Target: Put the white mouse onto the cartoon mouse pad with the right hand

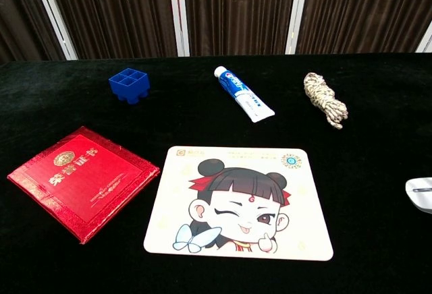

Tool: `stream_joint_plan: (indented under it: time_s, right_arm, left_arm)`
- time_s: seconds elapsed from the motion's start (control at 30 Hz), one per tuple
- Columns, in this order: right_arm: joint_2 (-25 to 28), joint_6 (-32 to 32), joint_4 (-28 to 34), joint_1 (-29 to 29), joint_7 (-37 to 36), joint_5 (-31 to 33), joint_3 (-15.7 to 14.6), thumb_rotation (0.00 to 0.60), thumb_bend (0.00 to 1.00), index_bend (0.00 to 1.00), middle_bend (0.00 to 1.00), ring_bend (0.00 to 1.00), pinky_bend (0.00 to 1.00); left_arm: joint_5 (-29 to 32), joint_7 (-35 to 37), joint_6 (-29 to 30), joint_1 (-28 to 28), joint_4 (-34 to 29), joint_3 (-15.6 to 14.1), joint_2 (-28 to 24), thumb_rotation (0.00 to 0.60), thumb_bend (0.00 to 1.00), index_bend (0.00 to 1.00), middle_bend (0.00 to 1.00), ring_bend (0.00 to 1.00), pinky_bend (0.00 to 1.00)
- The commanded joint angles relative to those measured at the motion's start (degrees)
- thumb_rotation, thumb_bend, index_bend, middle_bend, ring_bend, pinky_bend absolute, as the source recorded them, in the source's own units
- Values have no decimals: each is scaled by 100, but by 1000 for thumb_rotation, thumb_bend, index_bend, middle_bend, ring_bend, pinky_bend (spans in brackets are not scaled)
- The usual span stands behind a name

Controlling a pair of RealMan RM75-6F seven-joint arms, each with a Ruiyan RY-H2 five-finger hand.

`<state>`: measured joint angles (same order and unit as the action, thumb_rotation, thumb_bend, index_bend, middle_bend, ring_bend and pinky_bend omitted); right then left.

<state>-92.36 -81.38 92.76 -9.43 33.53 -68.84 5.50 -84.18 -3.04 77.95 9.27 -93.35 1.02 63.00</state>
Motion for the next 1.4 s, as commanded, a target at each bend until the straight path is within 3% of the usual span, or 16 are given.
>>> stream_joint_plan:
  time_s: [0.03, 0.6, 1.0, 1.4]
  right_arm:
    - [-35, 36, -64, -27, -13, 55, 47, 600, 129, 69, 0, 0, 0]
    - [-234, 381, -641, -157, -166, 431, 184, 600, 130, 69, 0, 0, 0]
    - [-287, 544, -993, -298, -209, 594, 339, 600, 205, 69, 0, 0, 0]
    - [-289, 645, -1225, -407, -369, 747, 513, 600, 206, 69, 0, 0, 0]
  left_arm:
    - [-4, 0, 2, 1, 0, -1, -1, 600, 0, 0, 0, 0, 0]
    - [27, -35, 25, -7, -4, 12, 21, 600, 0, 0, 0, 0, 0]
    - [36, -1, 52, -19, -20, 20, 15, 600, 0, 0, 0, 0, 0]
    - [22, -47, 66, -21, -5, 17, 32, 600, 0, 0, 0, 0, 0]
